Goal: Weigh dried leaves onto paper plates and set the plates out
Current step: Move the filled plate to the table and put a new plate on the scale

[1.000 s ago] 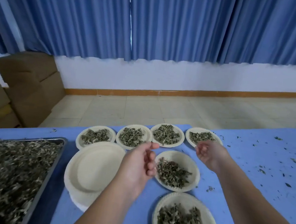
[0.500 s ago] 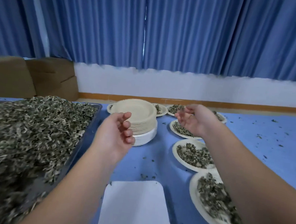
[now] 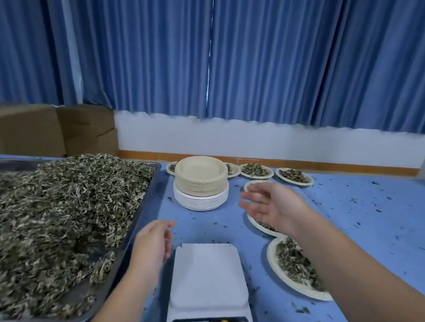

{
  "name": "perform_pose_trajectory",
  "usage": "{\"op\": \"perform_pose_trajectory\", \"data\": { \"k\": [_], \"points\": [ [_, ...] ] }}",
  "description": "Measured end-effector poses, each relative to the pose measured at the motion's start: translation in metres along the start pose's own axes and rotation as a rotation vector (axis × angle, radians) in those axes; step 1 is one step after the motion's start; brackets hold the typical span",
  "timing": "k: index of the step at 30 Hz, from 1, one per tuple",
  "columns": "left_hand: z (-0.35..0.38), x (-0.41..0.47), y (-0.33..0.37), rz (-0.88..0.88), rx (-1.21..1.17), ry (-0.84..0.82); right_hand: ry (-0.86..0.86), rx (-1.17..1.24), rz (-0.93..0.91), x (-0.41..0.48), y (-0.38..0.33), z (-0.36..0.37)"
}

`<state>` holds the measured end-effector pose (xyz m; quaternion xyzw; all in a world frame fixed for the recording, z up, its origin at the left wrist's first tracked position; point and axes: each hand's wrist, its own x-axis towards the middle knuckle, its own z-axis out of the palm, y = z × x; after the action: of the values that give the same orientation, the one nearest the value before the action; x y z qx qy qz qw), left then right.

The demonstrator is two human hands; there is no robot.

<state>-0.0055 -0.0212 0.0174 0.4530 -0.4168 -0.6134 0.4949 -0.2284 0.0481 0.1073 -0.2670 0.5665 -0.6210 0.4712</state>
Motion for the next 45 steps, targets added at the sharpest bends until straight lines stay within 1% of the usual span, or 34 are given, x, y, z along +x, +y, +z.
{"op": "perform_pose_trajectory", "data": {
  "k": [2,4,6,8,10,13,15,18,21,27,31,34,40,42,45],
  "points": [
    [-0.008,0.007,-0.019,0.084,0.172,0.02,0.024,-0.095,0.014,0.008,0.013,0.002],
    [-0.012,0.014,-0.026,0.133,0.316,0.004,0.085,-0.249,0.002,0.02,0.022,0.006],
    [-0.011,0.024,-0.024,0.117,0.298,-0.041,0.146,-0.426,-0.074,0.036,0.022,0.013],
    [-0.009,0.031,-0.022,0.08,0.251,-0.019,0.167,-0.641,-0.2,0.054,0.014,0.025],
    [-0.008,0.033,-0.025,0.068,0.233,0.005,0.136,-0.861,-0.336,0.074,0.005,0.041],
    [-0.008,0.032,-0.03,0.094,0.256,-0.017,0.06,-1.111,-0.498,0.102,-0.008,0.071],
    [-0.009,0.033,-0.032,0.099,0.278,-0.015,-0.018,-1.246,-0.5,0.116,-0.009,0.09],
    [-0.01,0.036,-0.033,0.082,0.278,-0.015,-0.106,-1.488,-0.431,0.131,-0.005,0.109],
    [-0.009,0.039,-0.033,0.078,0.265,-0.017,-0.12,-1.629,-0.373,0.137,-0.003,0.119],
    [-0.01,0.039,-0.034,0.105,0.295,-0.024,-0.022,-1.649,-0.356,0.14,-0.004,0.12],
    [-0.01,0.038,-0.034,0.097,0.301,-0.041,-0.005,-1.597,-0.304,0.134,-0.007,0.121],
    [-0.01,0.037,-0.033,0.097,0.306,-0.044,0.008,-1.539,-0.31,0.133,-0.013,0.121],
    [-0.01,0.038,-0.033,0.105,0.296,-0.044,0.09,-1.453,-0.454,0.135,-0.019,0.119],
    [-0.009,0.039,-0.033,0.103,0.288,-0.045,0.098,-1.386,-0.51,0.132,-0.017,0.114],
    [-0.009,0.04,-0.032,0.11,0.289,-0.05,0.105,-1.295,-0.635,0.112,-0.009,0.107]
  ]
}}
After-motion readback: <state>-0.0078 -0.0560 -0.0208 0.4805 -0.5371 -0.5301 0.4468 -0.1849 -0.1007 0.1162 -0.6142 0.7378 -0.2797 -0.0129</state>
